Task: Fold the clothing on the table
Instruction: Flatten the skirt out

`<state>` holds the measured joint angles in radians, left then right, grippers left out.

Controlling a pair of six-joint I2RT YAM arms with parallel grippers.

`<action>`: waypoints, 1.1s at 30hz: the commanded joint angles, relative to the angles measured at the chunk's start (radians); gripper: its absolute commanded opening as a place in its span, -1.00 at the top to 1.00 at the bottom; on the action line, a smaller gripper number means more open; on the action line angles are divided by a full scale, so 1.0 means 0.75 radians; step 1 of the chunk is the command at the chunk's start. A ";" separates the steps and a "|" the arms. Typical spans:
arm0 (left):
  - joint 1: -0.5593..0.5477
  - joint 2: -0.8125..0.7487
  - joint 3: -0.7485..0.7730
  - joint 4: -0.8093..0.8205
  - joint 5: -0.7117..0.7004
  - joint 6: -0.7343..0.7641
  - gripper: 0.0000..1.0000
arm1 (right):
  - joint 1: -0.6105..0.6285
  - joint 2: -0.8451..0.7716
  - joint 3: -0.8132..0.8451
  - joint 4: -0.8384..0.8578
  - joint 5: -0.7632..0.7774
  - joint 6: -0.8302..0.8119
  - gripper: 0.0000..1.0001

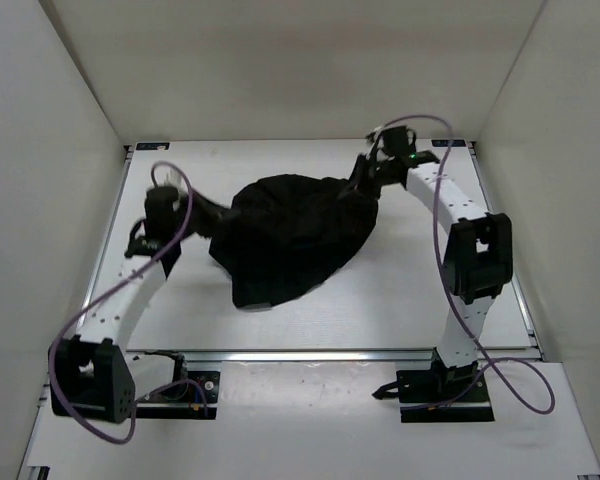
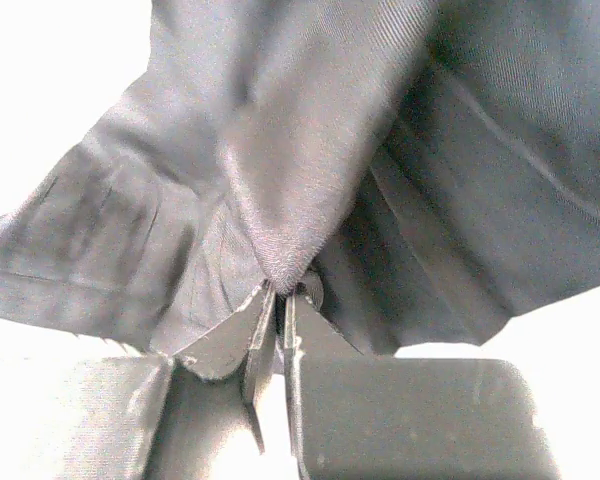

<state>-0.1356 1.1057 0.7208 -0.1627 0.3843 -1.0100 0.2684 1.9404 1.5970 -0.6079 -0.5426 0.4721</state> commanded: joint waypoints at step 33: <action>0.113 0.624 1.536 -0.251 0.105 0.111 1.00 | -0.356 0.141 1.250 -0.110 -0.737 0.442 1.00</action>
<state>-0.0666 1.6581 1.7035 -0.2783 0.4698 -1.0050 0.0059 2.0968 2.4054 -0.6956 -1.0187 0.7433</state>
